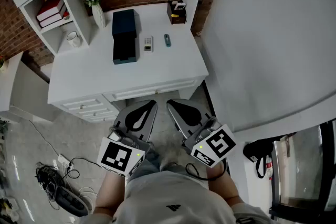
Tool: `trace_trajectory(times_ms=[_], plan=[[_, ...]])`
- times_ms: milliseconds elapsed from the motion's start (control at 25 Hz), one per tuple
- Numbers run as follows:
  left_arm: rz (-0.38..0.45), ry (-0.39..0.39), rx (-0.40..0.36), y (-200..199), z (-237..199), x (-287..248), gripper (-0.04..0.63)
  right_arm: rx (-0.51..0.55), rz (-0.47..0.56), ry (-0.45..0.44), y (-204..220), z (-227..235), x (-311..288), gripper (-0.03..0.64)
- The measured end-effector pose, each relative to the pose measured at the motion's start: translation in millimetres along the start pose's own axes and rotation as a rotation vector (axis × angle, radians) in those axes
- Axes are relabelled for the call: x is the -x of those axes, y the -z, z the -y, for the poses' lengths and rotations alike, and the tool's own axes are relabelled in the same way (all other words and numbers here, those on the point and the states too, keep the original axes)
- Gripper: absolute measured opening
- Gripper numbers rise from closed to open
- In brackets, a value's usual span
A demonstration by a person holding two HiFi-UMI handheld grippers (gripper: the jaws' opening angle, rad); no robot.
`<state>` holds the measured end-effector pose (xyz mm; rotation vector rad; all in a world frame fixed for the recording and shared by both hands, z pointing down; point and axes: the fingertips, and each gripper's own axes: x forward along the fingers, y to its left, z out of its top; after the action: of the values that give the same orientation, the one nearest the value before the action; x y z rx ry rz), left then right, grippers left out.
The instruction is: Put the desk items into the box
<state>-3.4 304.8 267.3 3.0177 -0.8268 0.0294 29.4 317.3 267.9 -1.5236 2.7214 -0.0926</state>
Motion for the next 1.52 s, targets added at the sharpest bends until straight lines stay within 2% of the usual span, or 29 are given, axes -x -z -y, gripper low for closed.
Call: trace_trajectory(times_ms=[480, 720, 920, 1080, 1360, 1520], plan=[[-0.002, 0.024, 0.008, 3.4, -27.2, -12.3, 0.011, -0.003, -0.008, 0.03, 3.9, 12.9, -25.2, 0.008], [-0.008, 0.039, 0.006, 6.8, -52.2, -22.2, 0.011, -0.028, 0.005, 0.059, 4.5, 24.7, -50.7, 0.008], [0.0, 0.066, -0.001, 7.1, -77.3, -33.5, 0.011, -0.011, -0.022, 0.06, 8.5, 31.9, -77.2, 0.009], [0.002, 0.097, 0.003, 8.2, -94.6, -42.9, 0.011, -0.011, -0.031, 0.094, 7.2, 38.1, -93.8, 0.009], [-0.008, 0.13, 0.03, 18.7, -110.9, -77.3, 0.011, -0.034, -0.051, 0.146, 12.4, 72.6, -103.1, 0.009], [-0.015, 0.126, 0.037, 20.3, -123.7, -107.1, 0.011, -0.04, -0.046, 0.146, 12.4, 104.0, -114.2, 0.009]])
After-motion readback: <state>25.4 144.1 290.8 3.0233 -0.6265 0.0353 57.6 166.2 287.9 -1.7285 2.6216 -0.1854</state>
